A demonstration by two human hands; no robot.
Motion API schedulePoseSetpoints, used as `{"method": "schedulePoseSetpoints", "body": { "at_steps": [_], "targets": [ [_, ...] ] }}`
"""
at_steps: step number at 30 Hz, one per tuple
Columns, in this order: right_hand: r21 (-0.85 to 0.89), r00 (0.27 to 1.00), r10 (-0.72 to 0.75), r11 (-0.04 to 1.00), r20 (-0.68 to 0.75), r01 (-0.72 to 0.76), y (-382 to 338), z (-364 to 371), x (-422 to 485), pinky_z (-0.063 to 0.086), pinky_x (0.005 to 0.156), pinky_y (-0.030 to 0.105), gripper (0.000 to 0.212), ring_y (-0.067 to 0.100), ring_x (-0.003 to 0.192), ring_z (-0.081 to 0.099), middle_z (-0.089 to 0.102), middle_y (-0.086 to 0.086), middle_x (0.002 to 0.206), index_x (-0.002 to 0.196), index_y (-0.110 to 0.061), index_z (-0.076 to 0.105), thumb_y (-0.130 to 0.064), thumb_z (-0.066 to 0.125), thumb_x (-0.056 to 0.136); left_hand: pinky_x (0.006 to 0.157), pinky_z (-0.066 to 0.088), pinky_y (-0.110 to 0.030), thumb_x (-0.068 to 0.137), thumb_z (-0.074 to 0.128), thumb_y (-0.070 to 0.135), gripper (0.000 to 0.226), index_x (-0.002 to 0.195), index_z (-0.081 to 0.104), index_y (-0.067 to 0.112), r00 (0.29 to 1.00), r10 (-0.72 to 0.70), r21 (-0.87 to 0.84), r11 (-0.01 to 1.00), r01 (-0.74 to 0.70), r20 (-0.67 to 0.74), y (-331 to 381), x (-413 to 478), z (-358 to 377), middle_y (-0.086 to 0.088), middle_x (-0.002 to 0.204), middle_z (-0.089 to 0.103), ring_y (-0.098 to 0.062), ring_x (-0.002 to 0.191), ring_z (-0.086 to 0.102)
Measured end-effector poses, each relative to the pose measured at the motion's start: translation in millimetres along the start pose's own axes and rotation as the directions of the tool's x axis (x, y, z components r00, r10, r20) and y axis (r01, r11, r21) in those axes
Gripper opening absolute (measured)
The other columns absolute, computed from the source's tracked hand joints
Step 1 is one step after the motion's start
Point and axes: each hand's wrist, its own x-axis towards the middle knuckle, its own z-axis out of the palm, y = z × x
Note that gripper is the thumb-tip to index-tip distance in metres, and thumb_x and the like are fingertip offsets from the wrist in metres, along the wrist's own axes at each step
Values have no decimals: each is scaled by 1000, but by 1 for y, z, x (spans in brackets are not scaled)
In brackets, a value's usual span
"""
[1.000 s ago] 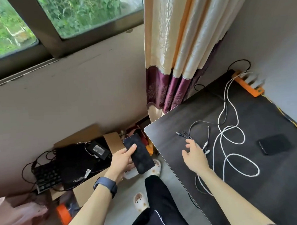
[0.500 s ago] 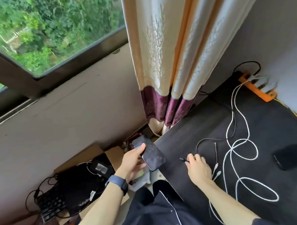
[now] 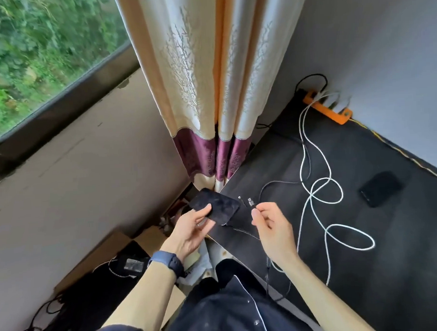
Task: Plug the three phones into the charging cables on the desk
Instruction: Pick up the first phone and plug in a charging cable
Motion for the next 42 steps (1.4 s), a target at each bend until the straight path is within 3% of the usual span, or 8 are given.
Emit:
{"method": "schedulePoseSetpoints", "body": {
  "at_steps": [7,11,18,21,24,28,33,42],
  "targets": [
    [41,998,7,999,-62,-5,-10,4,-30,54,68,39,8,25,69,65,69,0,73,84,-26,66,-25,68,92,71,62,-28,88,65,0,25,113,66,-5,992,-71,-65,995,78,107,4,-9,14,-18,96,75,-20,81,76],
    [25,995,1,1000,-102,2,-18,7,-41,53,67,37,6,24,69,64,69,-4,74,85,-28,68,-26,72,88,88,56,-35,86,65,1,32,116,63,-9,982,-106,-70,990,119,157,7,-12,17,-19,86,76,-21,85,75],
    [106,989,29,994,-143,-13,-27,11,-39,53,68,31,7,17,71,65,69,-4,77,87,-26,66,-22,72,88,77,61,-31,88,65,1,23,110,66,-6,981,-128,-65,988,139,148,13,-17,21,-18,94,75,-20,78,76],
    [215,953,222,961,-208,-176,-19,7,-32,49,76,28,17,13,81,59,62,-9,91,95,-29,62,-31,74,84,57,61,-25,91,62,3,13,100,68,-3,980,-141,-68,986,152,138,14,-22,20,-15,87,76,-19,71,75],
    [41,883,432,901,-185,-433,16,1,-6,48,86,37,55,21,96,60,56,-6,112,121,-27,51,-46,74,75,51,58,-23,92,59,3,12,100,68,-3,983,-142,-82,985,151,115,12,-25,13,-14,83,76,-19,69,76],
    [-191,812,568,789,-133,-583,71,4,31,52,70,39,48,25,70,54,66,5,92,120,-16,55,-38,67,78,52,58,-23,93,59,2,11,99,67,-4,989,-123,-97,987,131,79,10,-24,1,-15,83,76,-19,67,75],
    [-492,863,471,716,-181,-494,93,13,45,46,93,40,29,37,113,58,63,17,119,118,-11,56,-25,57,93,58,60,-26,93,59,1,11,93,69,-2,995,-77,-97,992,82,59,15,-24,-12,-16,83,76,-20,72,76],
    [-190,948,298,930,-112,-315,7,8,17,48,76,35,26,26,85,66,72,5,81,84,-13,64,-36,54,92,66,62,-31,93,59,-1,19,79,73,0,999,-33,-126,991,37,33,25,-23,-11,-19,91,76,-23,78,76]
  ]
}}
